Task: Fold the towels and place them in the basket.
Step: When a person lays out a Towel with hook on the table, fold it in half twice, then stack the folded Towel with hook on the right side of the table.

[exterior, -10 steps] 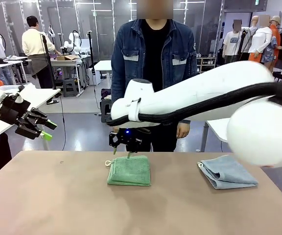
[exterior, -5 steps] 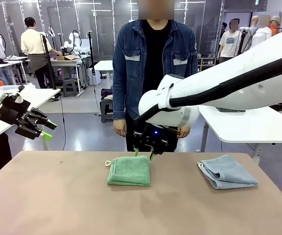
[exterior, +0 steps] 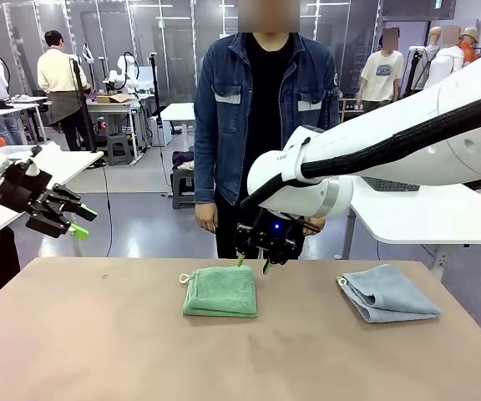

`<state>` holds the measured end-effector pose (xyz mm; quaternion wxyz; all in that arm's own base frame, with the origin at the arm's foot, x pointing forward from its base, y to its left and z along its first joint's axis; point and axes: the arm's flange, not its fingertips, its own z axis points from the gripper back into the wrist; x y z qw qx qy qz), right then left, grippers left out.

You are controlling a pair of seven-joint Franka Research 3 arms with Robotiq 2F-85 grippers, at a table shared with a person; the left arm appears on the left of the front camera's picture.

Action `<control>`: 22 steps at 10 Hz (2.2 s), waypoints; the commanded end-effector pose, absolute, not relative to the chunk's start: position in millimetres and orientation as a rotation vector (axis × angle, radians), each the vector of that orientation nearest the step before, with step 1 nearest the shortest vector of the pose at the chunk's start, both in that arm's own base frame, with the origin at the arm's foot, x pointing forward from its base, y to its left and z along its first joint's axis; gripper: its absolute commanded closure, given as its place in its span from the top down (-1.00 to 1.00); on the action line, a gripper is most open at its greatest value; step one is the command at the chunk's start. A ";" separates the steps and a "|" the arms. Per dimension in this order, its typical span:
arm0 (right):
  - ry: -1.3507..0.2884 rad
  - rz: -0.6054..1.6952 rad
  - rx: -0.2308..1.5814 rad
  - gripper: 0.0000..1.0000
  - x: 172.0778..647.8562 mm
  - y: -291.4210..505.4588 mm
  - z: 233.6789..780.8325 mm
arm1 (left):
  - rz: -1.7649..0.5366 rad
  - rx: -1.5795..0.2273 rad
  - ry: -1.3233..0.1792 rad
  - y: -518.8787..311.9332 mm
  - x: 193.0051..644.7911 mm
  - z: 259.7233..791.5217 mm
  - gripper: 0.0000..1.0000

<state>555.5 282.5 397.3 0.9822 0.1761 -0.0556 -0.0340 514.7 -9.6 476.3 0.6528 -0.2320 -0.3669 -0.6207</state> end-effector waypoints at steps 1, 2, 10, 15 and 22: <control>-0.112 -0.067 0.354 0.32 555.8 283.1 397.1 | -1.407 -0.516 -0.822 -9.8 515.3 479.3 0.50; -0.112 -0.067 0.354 0.32 555.8 283.1 397.1 | -1.407 -0.516 -0.822 -9.8 515.3 479.3 0.50; -0.112 -0.067 0.354 0.32 555.8 283.1 397.1 | -1.407 -0.516 -0.822 -9.8 515.3 479.3 0.50; -0.228 -0.147 0.342 0.33 577.5 286.7 362.0 | -1.407 -0.516 -0.822 -9.8 515.3 479.3 0.50; -0.244 -0.190 0.420 0.33 598.6 272.2 317.6 | -1.407 -0.516 -0.822 -9.8 515.3 479.3 0.50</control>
